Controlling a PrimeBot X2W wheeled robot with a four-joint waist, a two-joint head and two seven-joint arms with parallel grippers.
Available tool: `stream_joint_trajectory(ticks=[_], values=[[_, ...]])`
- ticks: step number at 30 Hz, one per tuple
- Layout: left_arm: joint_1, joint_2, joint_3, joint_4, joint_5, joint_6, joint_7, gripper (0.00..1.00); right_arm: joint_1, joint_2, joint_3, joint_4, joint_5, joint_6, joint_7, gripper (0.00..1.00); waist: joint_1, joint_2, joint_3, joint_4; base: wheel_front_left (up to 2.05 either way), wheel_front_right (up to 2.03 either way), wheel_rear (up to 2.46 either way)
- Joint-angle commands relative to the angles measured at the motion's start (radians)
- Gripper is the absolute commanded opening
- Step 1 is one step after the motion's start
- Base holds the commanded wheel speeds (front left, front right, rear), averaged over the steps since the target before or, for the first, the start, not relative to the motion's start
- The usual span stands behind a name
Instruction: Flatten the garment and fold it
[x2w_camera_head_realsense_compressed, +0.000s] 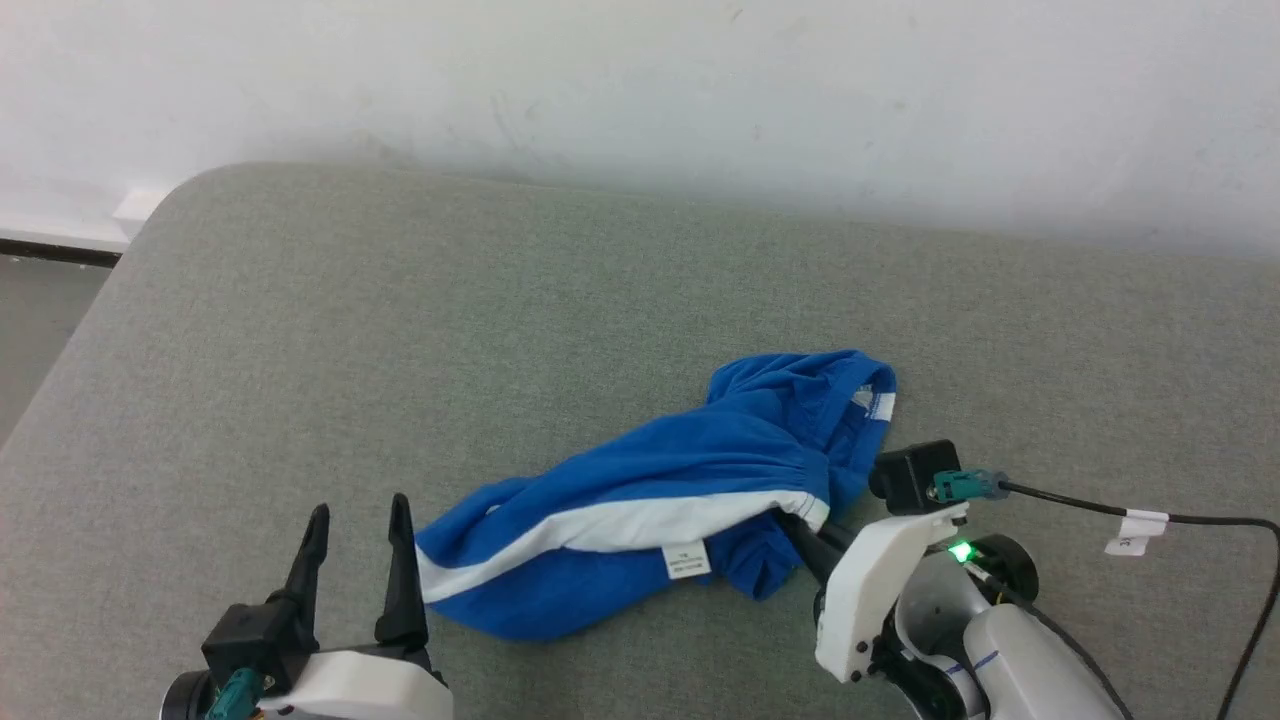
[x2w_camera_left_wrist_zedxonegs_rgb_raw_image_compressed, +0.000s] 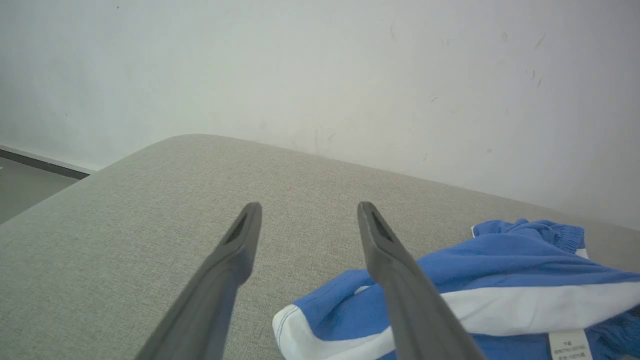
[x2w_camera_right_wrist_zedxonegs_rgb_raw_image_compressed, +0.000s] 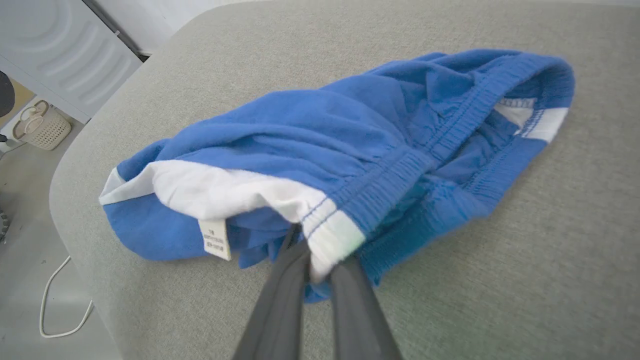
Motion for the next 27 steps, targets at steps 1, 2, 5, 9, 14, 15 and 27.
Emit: stream_joint_trajectory(ticks=[1,2,5,9,14,15,27], values=[[-0.004,-0.008,0.014,0.003,0.01,-0.01,-0.005,1.0,-0.008,-0.003,-0.009,-0.002,-0.013,-0.001,-0.018,0.0,-0.0001,0.0,-0.003,-0.005,0.0,0.0,0.0],[0.0,-0.011,0.02,0.004,0.013,-0.012,-0.005,1.0,-0.002,-0.008,-0.012,-0.013,-0.024,-0.001,-0.021,0.0,-0.0001,0.0,-0.004,-0.009,0.0,0.0,0.0],[0.005,-0.021,0.038,0.005,0.02,-0.02,-0.005,1.0,0.042,-0.052,-0.024,-0.081,-0.06,-0.001,-0.014,0.0,-0.0001,0.0,-0.008,-0.028,0.0,0.0,0.0],[0.011,-0.03,0.057,0.008,0.029,-0.034,-0.005,1.0,0.153,-0.128,-0.087,-0.195,-0.103,-0.001,0.036,0.0,-0.0001,0.0,-0.01,-0.061,0.0,0.0,0.0],[0.009,-0.045,0.068,0.013,0.04,-0.05,-0.005,1.0,0.293,-0.173,-0.18,-0.281,-0.165,-0.001,0.098,0.0,-0.0001,0.0,0.001,-0.092,0.0,0.0,0.0],[0.007,-0.046,0.069,0.014,0.042,-0.053,-0.005,1.0,0.314,-0.168,-0.193,-0.285,-0.168,-0.001,0.103,0.0,-0.0001,0.0,0.003,-0.096,0.0,0.0,0.0],[0.009,-0.052,0.083,0.036,0.089,-0.072,-0.005,1.0,0.377,-0.086,-0.28,-0.276,-0.259,-0.001,-0.139,1.0,-0.0001,0.0,-0.004,-0.108,0.0,0.0,0.0]])
